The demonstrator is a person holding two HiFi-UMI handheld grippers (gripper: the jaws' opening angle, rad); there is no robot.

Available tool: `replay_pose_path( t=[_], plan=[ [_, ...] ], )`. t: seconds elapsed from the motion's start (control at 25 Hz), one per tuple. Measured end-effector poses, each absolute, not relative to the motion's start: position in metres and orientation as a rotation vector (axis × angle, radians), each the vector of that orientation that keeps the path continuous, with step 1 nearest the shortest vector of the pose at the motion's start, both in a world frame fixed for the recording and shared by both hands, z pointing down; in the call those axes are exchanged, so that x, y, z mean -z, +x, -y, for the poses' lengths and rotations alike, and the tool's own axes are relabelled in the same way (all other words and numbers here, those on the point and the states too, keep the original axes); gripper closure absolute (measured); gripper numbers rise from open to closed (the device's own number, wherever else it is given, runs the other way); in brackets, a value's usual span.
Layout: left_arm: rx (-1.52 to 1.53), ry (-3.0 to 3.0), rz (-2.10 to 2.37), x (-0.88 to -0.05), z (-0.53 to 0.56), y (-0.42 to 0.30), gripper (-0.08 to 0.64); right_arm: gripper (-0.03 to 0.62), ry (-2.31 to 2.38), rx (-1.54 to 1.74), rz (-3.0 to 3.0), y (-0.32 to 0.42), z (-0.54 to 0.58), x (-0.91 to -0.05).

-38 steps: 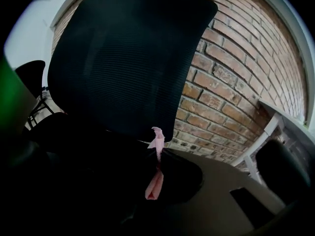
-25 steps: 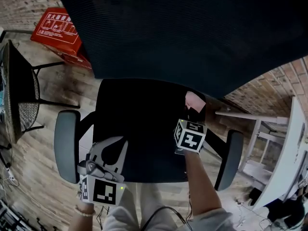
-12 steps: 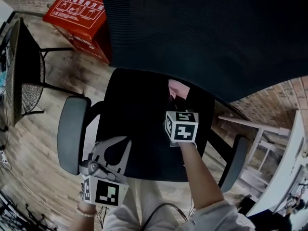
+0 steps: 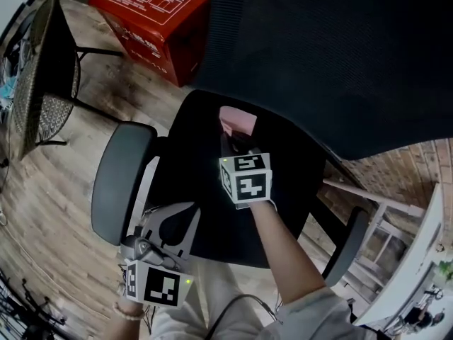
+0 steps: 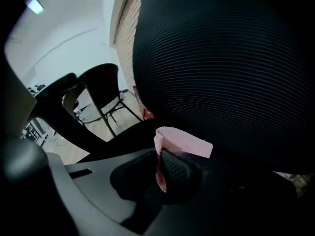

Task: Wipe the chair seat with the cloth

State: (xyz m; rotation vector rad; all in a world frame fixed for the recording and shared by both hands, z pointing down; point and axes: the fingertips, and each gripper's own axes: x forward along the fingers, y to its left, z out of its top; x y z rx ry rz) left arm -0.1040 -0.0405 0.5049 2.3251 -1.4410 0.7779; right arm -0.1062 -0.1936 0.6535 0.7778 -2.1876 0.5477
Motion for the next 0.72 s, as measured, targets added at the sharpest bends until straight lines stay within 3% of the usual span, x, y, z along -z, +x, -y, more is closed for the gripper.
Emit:
replay_pose_path(
  t=[0.36,0.72],
  plan=[
    [-0.74,2.303,1.47,-0.501,0.031,-0.109,0.541,0.543,0.541,-0.53,2.285,-0.174,0.154,-0.643],
    [-0.743,2.307,1.463,-0.498,0.029,-0.113,0.541,0.542,0.598,-0.558,2.247,-0.168,0.149,-0.653]
  ],
)
